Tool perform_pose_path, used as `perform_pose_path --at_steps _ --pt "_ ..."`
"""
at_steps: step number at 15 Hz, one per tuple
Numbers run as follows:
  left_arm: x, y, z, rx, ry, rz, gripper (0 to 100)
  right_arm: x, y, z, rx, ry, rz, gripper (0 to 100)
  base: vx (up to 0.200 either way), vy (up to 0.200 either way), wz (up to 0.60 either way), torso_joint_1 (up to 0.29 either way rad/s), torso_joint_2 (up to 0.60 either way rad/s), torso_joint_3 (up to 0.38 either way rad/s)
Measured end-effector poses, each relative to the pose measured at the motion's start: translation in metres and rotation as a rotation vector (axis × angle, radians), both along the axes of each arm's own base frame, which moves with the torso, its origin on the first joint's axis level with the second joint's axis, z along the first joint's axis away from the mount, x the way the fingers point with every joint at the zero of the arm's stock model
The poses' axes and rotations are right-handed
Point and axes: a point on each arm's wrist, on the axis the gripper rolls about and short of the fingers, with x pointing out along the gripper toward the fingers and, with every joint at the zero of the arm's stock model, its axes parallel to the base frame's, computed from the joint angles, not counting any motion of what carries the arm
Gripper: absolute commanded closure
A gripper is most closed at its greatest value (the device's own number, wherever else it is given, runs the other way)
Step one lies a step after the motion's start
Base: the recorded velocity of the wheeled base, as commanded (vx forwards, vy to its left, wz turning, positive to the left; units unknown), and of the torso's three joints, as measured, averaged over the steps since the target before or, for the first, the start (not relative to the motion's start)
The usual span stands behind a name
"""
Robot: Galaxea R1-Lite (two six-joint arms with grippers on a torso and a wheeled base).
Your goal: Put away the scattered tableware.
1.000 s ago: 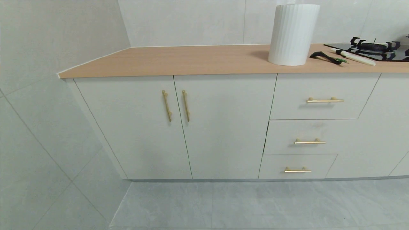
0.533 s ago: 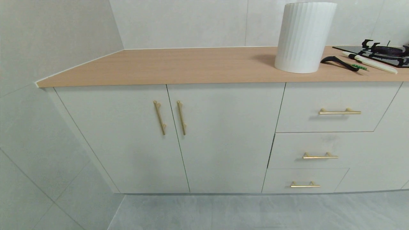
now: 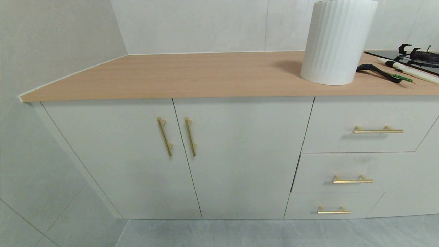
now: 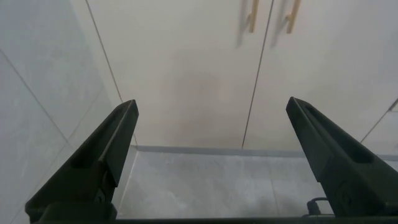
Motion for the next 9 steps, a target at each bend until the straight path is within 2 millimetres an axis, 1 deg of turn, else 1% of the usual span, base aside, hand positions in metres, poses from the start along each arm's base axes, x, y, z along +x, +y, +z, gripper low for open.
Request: perform_pose_path --at_steps 4,9 --pt "0.0 0.0 0.0 0.0 0.0 0.0 0 0.0 0.0 0.0 0.0 0.0 0.0 0 0.0 0.0 0.0 0.0 0.0 0.0" --pt "0.0 0.0 -0.0002 0.001 0.0 0.0 0 0.0 0.0 0.0 0.0 0.0 -0.001 0 0.0 -0.2 0.0 0.003 0.0 0.001"
